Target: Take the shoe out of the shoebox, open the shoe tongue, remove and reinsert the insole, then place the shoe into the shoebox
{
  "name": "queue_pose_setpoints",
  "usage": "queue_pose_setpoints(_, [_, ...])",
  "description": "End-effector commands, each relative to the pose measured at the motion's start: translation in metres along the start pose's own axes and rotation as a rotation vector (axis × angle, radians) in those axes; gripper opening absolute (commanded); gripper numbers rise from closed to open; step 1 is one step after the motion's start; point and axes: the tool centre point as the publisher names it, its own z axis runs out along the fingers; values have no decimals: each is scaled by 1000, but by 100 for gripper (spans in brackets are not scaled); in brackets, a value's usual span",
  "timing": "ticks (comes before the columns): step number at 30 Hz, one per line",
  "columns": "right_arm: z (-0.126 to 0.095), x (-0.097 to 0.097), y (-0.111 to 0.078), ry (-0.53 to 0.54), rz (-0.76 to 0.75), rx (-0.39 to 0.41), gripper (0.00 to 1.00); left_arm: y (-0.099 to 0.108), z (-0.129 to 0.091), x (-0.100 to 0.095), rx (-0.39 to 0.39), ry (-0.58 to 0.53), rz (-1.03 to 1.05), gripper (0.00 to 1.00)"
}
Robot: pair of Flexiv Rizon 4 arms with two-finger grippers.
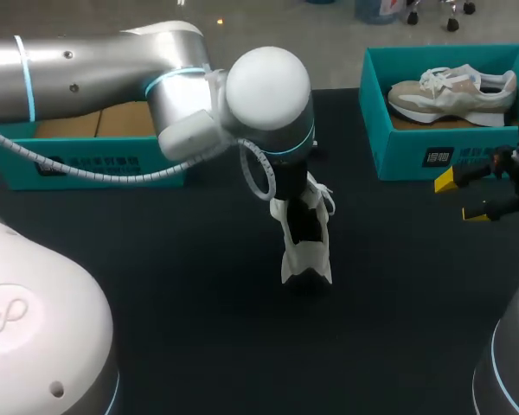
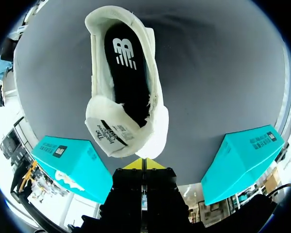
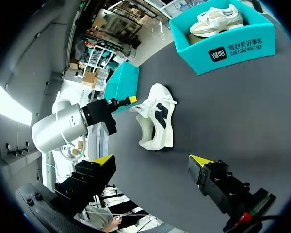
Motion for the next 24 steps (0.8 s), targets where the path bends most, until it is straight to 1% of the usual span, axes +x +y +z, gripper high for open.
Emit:
queue_pose_setpoints(1, [0,0,-1,-4,2,-1,100,-3,11,-2,47,-13,-1,0])
queue_pose_setpoints(3, [0,0,-1,-4,2,-1,100,-8,9,-2,68,-14,-8,0])
queue_pose_setpoints(9, [0,0,-1,-4,2,-1,100,-21,2,-6,82,-7,8,0])
queue_pose_setpoints(15, [0,0,-1,-4,2,-1,100,-34,1,-8,103,-2,29,0])
queue_pose_setpoints(18, [0,0,-1,-4,2,-1,100,-35,0,-8,93,6,33,0])
queue_pose_setpoints(19, [0,0,-1,-4,2,-1,100,-34,0,-7,93,7,33,0])
queue_pose_setpoints(20, [0,0,-1,-4,2,-1,100,-34,-1,-7,109,0,33,0])
queue_pose_setpoints(24, [0,0,-1,-4,2,-1,100,-35,-5,-7,100,1,42,0])
